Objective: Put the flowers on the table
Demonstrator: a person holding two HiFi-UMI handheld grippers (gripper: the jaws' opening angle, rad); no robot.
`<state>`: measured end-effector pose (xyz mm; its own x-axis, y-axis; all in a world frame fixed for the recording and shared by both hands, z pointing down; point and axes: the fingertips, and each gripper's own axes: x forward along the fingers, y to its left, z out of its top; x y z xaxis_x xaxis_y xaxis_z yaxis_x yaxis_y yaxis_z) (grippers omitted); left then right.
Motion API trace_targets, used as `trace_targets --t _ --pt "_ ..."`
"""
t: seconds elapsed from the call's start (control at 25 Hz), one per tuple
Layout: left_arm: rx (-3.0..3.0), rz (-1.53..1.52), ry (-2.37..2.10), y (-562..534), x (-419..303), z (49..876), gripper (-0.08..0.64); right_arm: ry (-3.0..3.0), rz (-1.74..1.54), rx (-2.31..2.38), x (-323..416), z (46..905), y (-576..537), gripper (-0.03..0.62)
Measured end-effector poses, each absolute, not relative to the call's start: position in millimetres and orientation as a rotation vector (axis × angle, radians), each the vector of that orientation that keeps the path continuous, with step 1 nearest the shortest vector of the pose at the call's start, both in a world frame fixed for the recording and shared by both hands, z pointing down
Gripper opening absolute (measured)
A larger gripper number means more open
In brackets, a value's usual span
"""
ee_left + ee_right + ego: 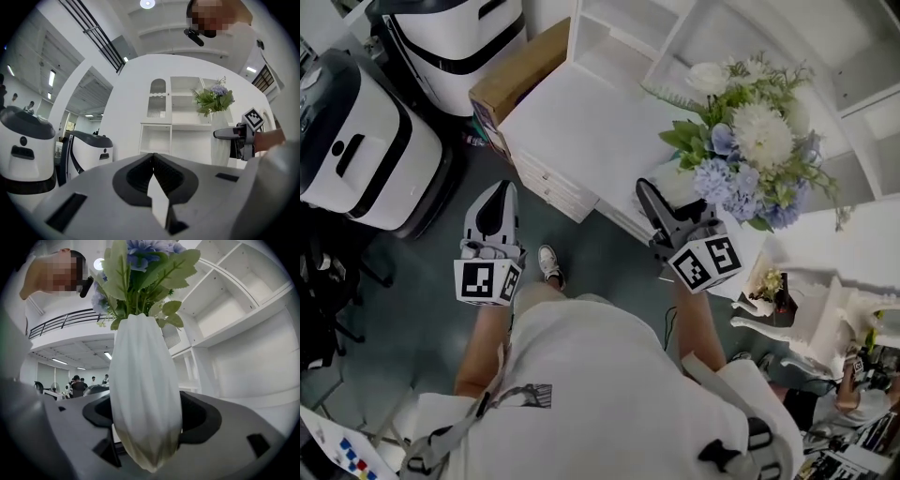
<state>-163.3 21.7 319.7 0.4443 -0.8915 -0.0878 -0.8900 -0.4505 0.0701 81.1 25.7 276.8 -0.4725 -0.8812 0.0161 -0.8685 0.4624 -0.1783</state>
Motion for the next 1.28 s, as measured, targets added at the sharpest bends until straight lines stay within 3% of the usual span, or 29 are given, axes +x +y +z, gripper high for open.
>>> trace_targets --t 0.56,1.28 --pt "2.739 -0.202 -1.448 -23.1 -143.8 324.6 0.015 2.573 -0.222 -1.689 78.6 275.4 8.6 0.399" --pt "2.671 -0.120 -1.589 -103.0 -110.1 312.8 0.015 2.674 -0.292 -1.505 93.7 300.0 -120.0 0.399"
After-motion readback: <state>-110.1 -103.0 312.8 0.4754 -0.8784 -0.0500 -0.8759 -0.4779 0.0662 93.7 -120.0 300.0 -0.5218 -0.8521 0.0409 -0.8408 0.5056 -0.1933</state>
